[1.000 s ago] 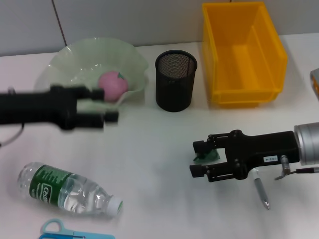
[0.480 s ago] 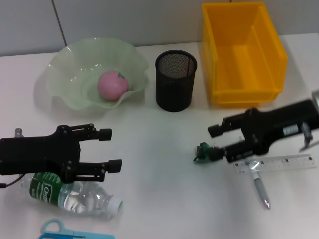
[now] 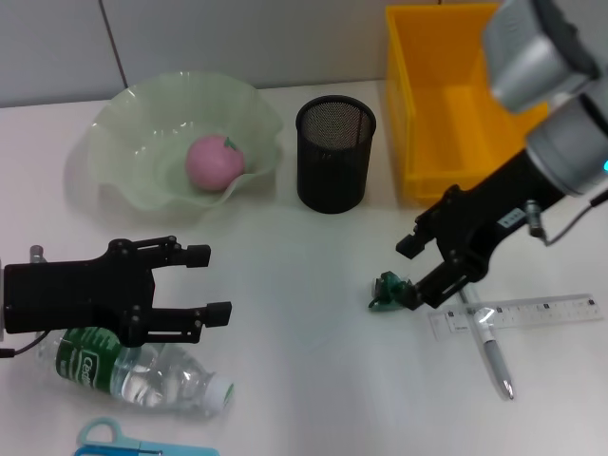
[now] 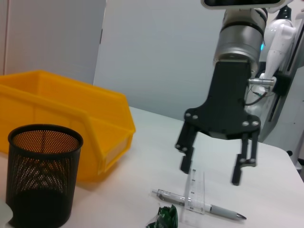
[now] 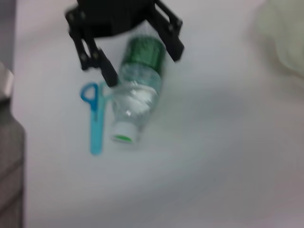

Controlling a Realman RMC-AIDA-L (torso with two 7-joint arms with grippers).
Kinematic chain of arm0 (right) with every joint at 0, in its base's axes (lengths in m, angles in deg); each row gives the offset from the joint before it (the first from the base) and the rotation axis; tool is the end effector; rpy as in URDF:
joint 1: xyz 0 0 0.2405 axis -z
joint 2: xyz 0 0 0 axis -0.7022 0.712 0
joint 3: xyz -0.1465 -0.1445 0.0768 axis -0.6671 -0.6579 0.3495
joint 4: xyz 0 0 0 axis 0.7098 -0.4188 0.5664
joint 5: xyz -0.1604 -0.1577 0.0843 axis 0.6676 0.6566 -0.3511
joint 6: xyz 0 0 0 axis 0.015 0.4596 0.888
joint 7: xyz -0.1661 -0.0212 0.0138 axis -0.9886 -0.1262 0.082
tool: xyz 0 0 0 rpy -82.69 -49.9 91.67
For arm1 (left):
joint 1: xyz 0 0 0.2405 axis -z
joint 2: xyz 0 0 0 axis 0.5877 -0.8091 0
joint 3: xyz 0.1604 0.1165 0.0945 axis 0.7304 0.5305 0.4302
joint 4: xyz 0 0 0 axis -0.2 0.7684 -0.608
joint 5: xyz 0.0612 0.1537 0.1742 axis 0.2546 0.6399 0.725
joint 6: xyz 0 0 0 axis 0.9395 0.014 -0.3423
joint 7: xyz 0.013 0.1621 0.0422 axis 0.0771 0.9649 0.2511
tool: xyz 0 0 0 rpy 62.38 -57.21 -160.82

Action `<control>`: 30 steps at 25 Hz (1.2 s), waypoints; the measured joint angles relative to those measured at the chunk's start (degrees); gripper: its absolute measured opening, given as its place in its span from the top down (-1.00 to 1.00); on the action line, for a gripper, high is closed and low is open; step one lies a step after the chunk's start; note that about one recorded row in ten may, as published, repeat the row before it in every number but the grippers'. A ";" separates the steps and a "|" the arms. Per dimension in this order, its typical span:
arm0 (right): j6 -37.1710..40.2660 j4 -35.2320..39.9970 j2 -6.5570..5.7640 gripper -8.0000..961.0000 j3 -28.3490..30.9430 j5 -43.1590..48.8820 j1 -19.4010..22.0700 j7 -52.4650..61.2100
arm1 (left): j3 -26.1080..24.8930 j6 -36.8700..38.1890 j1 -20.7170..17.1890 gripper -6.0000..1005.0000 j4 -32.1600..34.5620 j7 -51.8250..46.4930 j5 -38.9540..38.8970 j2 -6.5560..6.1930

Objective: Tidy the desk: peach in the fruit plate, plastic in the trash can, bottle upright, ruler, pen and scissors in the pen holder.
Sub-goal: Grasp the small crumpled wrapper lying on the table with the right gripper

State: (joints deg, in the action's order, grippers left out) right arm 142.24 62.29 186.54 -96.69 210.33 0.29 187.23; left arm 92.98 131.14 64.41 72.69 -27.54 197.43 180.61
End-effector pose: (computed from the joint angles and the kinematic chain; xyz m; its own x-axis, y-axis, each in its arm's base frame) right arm 0.1489 0.3683 0.0207 0.9399 -0.2915 0.1778 -0.2903 -0.9564 -0.0336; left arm -0.2296 0.3251 0.0001 0.8470 0.2735 0.4559 0.3187 -0.9476 -0.0237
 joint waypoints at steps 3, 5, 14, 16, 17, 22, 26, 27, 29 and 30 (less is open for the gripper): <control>-3.59 0.10 1.05 -0.52 -3.15 3.39 -0.92 -0.32 | 0.00 -0.08 0.06 -0.61 -0.04 0.00 0.22 0.01; -6.20 0.03 1.51 -0.52 -6.15 4.28 -0.92 -0.43 | -0.04 -0.08 0.03 -0.61 -0.06 -0.16 0.30 0.10; -15.02 -3.05 1.86 -0.52 -13.67 4.89 -0.04 -1.67 | -0.46 0.01 -0.10 -0.60 -0.09 -0.66 0.31 0.06; -16.56 -4.55 1.87 -0.52 -14.48 5.76 -0.03 -2.17 | -0.50 0.00 -0.11 -0.60 -0.09 -0.71 0.31 0.06; -16.56 -4.55 1.87 -0.52 -14.48 5.76 -0.03 -2.17 | -0.50 0.00 -0.11 -0.60 -0.09 -0.71 0.31 0.06; -18.21 -6.23 1.97 -0.52 -16.12 5.93 0.10 -2.66 | -0.55 -0.03 -0.09 -0.60 -0.04 -0.77 0.30 0.07; -19.71 -7.53 2.03 -0.52 -17.43 5.90 0.38 -3.15 | -0.55 -0.03 -0.02 -0.59 -0.01 -0.78 0.30 0.14; -19.71 -7.53 2.03 -0.52 -17.43 5.90 0.38 -3.15 | -0.55 -0.03 0.00 -0.59 0.00 -0.78 0.30 0.15; -20.07 -7.96 2.08 -0.52 -17.64 5.76 0.40 -3.34 | -0.55 -0.02 0.04 -0.59 0.00 -0.78 0.30 0.16; -20.23 -8.21 2.08 -0.52 -17.76 5.74 0.40 -3.36 | -0.55 -0.02 0.04 -0.59 0.00 -0.78 0.30 0.16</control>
State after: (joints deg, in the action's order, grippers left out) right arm 122.01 54.08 188.63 -114.45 216.07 0.69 183.87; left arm 92.43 131.12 64.45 72.69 -28.32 197.73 180.77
